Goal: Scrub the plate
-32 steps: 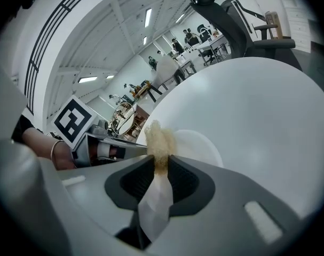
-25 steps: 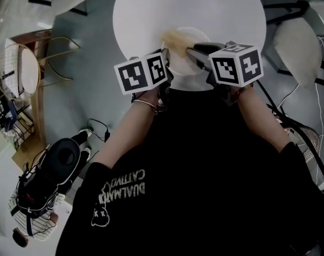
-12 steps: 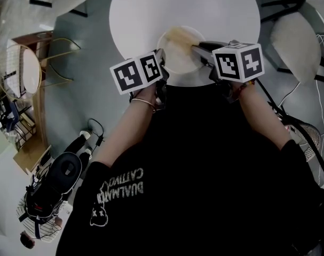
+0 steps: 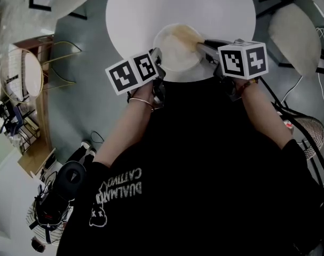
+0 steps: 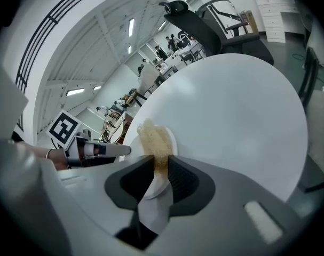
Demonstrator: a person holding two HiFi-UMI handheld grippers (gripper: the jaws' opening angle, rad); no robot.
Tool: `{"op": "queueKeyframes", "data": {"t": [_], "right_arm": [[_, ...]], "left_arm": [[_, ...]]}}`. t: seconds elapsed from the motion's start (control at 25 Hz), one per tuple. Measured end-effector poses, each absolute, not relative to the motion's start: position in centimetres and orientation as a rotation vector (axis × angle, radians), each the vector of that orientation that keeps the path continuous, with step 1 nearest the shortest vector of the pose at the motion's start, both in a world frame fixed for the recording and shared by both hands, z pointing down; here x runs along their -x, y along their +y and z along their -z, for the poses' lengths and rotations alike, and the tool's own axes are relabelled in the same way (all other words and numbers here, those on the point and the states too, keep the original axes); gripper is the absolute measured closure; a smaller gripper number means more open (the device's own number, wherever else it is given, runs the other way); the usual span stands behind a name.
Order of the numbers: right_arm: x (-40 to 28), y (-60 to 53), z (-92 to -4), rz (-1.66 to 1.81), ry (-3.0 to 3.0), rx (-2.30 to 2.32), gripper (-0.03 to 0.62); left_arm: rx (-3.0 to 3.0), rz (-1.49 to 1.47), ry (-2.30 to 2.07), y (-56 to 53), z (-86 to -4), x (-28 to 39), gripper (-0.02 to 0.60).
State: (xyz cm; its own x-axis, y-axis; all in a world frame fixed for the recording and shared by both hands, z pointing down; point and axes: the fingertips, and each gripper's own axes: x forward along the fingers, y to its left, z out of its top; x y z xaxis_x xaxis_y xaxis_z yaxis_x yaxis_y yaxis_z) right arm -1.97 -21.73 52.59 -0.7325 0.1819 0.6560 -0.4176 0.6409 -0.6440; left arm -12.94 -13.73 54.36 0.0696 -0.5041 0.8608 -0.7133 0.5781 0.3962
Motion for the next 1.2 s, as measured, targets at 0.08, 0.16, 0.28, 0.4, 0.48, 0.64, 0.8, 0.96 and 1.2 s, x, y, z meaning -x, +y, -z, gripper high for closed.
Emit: {"op": "queueKeyframes", "data": {"t": [0.08,0.16,0.28,0.4,0.48,0.64,0.8,0.96,1.2], "right_arm": [[1.7,-21.9,-52.6,-1.092,-2.15,-0.194,0.511],[1.1,-22.0,-52.6,-1.103,-2.154,-0.202,0.511],[0.1,-22.4,-52.3,-1.107,-2.159,-0.215,0.511],[0.4,-22.8,-52.3,-1.112,-2.16,-0.236,0.511],[0.5,-22.9,-52.4,-1.122,-2.159,-0.25,0.511],[-1.2,-22.9,-52.3,-1.137,-2.162,-0.267,0.511],[-1.7,-23.1,-51.8,-1.166,-2.175,-0.266,0.511],[0.1,-22.4,-50.6,-1.159,-2.216,-0.21,0.511],[3.7,-18.8,-50.0,-1.094,-2.21,-0.042,0.511]], "left_arm": [[-1.051,-0.206,-1.584,-13.6,-54.4,13.0,0.526],[-1.051,-0.199,-1.586,-13.6,-54.5,12.7,0.526],[-1.056,-0.204,-1.588,-13.9,-54.3,12.1,0.526],[-1.053,-0.207,-1.589,-13.9,-54.4,12.9,0.525],[-1.05,-0.2,-1.59,-13.9,-54.6,13.3,0.525],[-1.074,-0.214,-1.621,-14.2,-54.2,12.0,0.526],[-1.09,-0.231,-1.645,-14.8,-54.0,11.4,0.526],[-1.12,-0.244,-1.629,-14.6,-53.8,11.1,0.526],[-1.158,-0.23,-1.614,-14.7,-53.1,11.0,0.53]]}}
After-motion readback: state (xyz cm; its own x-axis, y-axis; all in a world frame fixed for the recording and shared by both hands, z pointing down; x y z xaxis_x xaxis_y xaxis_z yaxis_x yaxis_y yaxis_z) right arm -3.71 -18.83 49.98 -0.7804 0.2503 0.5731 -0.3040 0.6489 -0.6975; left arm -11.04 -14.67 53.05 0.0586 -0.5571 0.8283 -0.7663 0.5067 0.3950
